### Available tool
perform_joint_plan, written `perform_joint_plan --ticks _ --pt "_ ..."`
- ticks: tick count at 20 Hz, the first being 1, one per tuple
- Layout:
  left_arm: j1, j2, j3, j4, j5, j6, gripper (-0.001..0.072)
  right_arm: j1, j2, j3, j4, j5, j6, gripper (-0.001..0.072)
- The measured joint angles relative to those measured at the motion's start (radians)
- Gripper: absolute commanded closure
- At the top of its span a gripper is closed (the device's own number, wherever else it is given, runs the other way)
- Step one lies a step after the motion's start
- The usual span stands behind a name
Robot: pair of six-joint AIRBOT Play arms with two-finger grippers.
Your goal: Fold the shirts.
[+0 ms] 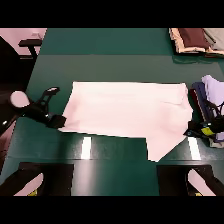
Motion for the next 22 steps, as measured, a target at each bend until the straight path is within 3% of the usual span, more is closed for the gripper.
perform_joint_plan --ticks 3,6,11,20,21,22 --pt "0.0 0.089 0.0 0.043 -0.078 -0.021 0.0683 0.069 0.098 0.067 -0.047 0.073 0.025 0.0694" --pt "0.0 0.109 0.003 0.064 -0.051 -0.037 0.0683 0.169 0.079 0.164 -0.069 0.08 0.048 0.0694" --pt "0.002 -0.018 0.084 0.087 0.112 -0.044 0.0682 0.29 -0.162 0.415 -0.082 0.002 0.071 0.0694" --pt "0.002 -0.406 0.345 0.091 0.348 -0.047 0.0681 0.322 -0.613 0.833 -0.08 -0.032 0.081 0.069" --pt "0.002 -0.429 0.361 0.091 0.368 -0.047 0.0679 0.32 -0.647 0.865 -0.076 -0.031 0.082 0.0605" --pt "0.002 -0.444 0.372 0.091 0.38 -0.047 0.0557 0.313 -0.68 0.897 -0.066 -0.03 0.082 0.0408"
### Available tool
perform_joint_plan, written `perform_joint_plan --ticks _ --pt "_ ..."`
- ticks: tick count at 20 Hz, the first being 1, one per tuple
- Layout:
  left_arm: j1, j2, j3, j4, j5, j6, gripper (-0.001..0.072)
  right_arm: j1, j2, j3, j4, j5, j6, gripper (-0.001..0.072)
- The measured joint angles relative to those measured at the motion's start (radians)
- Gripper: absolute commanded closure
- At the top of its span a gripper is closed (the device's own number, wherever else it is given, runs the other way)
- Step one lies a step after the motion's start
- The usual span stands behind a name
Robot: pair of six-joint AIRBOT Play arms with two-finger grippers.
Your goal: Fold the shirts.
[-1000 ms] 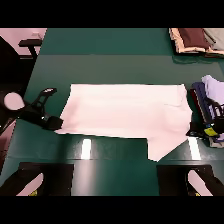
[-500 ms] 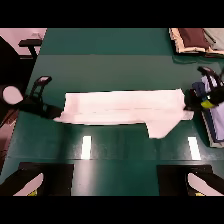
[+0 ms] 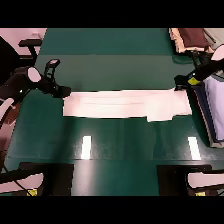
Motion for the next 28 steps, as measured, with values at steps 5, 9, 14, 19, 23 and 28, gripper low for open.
perform_joint_plan --ticks 5,9,14,19,23,28 --pt "0.0 -0.03 0.074 0.003 0.007 -0.002 0.0208 -0.1 -0.075 0.103 0.139 0.018 -0.04 0.0284" --pt "0.0 -0.016 0.153 0.002 -0.052 -0.001 0.0225 -0.229 -0.068 0.124 0.197 0.091 -0.077 0.0153" --pt "0.0 -0.002 0.187 -0.044 -0.086 0.001 0.0673 -0.38 -0.063 0.03 0.283 0.125 -0.104 0.0137" --pt "-0.018 -0.001 0.194 -0.173 -0.1 0.001 0.0682 -0.437 -0.063 -0.155 0.32 0.05 -0.153 0.0136" --pt "-0.084 -0.019 0.195 -0.219 -0.099 0.001 0.0682 -0.438 -0.064 -0.274 0.342 -0.045 -0.196 0.0109" --pt "-0.196 -0.063 0.196 -0.239 -0.061 0.0 0.0682 -0.435 -0.083 -0.329 0.398 -0.109 -0.226 0.0121"
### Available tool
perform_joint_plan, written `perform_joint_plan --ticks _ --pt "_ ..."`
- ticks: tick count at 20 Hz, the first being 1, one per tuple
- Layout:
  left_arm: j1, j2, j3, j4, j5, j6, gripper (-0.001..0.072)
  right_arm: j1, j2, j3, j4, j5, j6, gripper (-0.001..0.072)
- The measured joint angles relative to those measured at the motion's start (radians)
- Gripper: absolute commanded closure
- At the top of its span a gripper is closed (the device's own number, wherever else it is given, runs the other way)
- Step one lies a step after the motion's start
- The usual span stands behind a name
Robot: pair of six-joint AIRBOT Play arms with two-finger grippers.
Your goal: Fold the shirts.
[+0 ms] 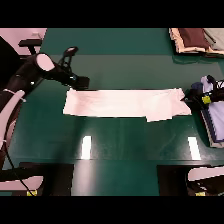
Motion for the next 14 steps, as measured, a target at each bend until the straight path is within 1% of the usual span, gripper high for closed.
perform_joint_plan --ticks 1,2,3,5,6,10,14 --pt "-0.024 -0.011 0.0 -0.005 0.017 0.0 0.0683 0.002 -0.01 -0.003 0.019 -0.002 -0.002 0.0163" --pt "-0.048 -0.023 0.001 -0.01 0.031 0.0 0.0683 0.005 -0.019 -0.005 0.029 -0.007 -0.005 0.0355" --pt "-0.068 -0.035 0.003 -0.019 0.047 -0.001 0.0683 0.009 -0.03 -0.008 0.034 -0.018 -0.008 0.0515" --pt "-0.104 -0.061 0.005 -0.036 0.074 -0.001 0.0683 0.025 -0.035 -0.012 0.036 -0.023 -0.031 0.0663" --pt "-0.119 -0.074 0.008 -0.05 0.095 -0.001 0.0683 0.031 -0.032 -0.013 0.037 -0.027 -0.043 0.0692" --pt "-0.153 -0.148 0.037 -0.105 0.145 -0.001 0.0683 0.062 0.029 0.04 0.051 -0.012 -0.077 0.0693" --pt "-0.165 -0.238 0.113 -0.143 0.157 0.0 0.0683 0.13 0.106 0.183 0.058 0.047 -0.074 0.0693"
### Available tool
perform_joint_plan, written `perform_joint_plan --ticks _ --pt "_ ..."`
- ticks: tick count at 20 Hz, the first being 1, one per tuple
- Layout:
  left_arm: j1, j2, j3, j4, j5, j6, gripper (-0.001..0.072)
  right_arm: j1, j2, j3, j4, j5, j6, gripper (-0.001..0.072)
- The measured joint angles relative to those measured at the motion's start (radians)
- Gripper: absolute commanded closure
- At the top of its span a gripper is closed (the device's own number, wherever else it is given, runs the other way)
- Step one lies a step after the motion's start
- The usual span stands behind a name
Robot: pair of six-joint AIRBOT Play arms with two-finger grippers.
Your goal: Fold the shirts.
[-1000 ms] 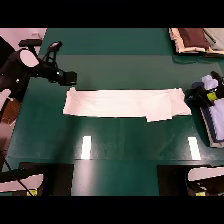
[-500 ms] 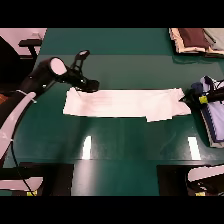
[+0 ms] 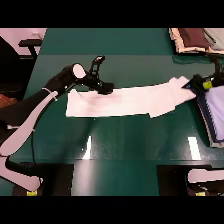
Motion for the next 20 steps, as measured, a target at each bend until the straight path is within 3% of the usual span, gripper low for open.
perform_joint_plan --ticks 9,15,20 --pt "-0.072 -0.177 0.149 -0.036 0.0 0.001 0.0683 0.27 0.098 0.325 0.098 0.048 0.098 0.0693" --pt "-0.098 -0.233 0.172 -0.012 0.002 0.001 0.0683 0.423 0.104 0.388 0.18 0.002 0.124 0.0694" --pt "-0.025 -0.194 0.262 0.111 -0.138 0.0 0.0684 0.543 0.075 0.397 0.2 -0.041 0.121 0.0694"
